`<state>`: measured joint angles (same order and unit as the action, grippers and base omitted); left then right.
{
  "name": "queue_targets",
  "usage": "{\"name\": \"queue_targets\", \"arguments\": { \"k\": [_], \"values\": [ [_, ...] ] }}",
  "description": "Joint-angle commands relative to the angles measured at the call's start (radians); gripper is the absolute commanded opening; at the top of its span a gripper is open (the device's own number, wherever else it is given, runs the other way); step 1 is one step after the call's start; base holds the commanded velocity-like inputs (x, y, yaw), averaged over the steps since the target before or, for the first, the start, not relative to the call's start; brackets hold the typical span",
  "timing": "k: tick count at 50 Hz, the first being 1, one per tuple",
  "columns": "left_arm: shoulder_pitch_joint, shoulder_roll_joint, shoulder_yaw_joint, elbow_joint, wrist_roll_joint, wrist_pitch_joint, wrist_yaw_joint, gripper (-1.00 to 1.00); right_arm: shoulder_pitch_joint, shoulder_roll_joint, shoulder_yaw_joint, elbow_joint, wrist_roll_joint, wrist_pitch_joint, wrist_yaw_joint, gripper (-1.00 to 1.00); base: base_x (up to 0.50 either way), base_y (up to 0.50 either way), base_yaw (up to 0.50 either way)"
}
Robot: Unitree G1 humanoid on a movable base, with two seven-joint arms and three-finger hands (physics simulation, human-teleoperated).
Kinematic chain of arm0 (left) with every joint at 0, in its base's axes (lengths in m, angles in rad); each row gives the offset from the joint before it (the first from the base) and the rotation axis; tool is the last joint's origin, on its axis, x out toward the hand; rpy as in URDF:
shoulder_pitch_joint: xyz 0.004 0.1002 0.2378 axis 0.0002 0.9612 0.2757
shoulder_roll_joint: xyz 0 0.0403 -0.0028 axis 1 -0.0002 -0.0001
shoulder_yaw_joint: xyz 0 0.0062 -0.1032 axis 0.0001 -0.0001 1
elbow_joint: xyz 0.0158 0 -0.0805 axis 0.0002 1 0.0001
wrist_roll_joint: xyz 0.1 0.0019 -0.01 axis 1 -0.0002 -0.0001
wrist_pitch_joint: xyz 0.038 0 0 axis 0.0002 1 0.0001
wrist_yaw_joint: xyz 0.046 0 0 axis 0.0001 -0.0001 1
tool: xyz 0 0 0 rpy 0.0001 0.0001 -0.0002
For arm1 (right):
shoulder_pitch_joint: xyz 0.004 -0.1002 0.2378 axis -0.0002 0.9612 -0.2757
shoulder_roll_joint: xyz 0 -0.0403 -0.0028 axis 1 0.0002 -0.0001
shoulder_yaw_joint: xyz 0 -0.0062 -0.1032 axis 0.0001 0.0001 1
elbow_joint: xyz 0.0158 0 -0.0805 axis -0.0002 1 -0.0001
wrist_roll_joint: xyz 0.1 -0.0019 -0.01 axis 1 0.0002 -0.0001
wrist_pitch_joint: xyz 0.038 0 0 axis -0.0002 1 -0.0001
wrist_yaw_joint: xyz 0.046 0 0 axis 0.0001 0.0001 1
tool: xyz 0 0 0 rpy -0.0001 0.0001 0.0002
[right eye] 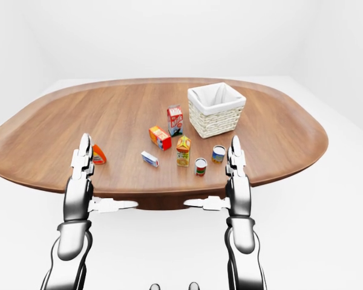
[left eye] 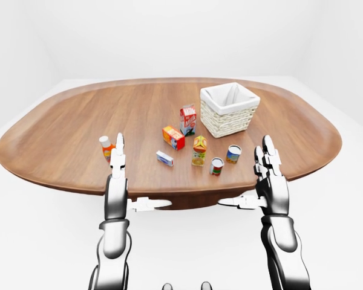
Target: Pick up the alphabet soup and the tomato sauce, and put them in the basket.
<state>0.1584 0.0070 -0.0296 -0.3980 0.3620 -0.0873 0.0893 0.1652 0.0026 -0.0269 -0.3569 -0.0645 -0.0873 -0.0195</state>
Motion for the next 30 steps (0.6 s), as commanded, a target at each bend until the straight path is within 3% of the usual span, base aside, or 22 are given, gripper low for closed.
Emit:
{"name": "queue_targets", "arguments": {
  "k": [1,30],
  "values": [
    [0.002,0.0,-0.003,-0.004,0.006,0.0,0.0,1.0,-0.001,0.0,0.0,0.008,0.001,0.0,0.002,1.0,0.28,0.0,0.0],
    [-0.004,0.001,-0.003,0.007,-0.003,0.0,-0.009,1.0,-0.002,0.0,0.002,0.012,-0.001,0.0,0.003,1.0,0.28,0.0,0.0]
  ]
}}
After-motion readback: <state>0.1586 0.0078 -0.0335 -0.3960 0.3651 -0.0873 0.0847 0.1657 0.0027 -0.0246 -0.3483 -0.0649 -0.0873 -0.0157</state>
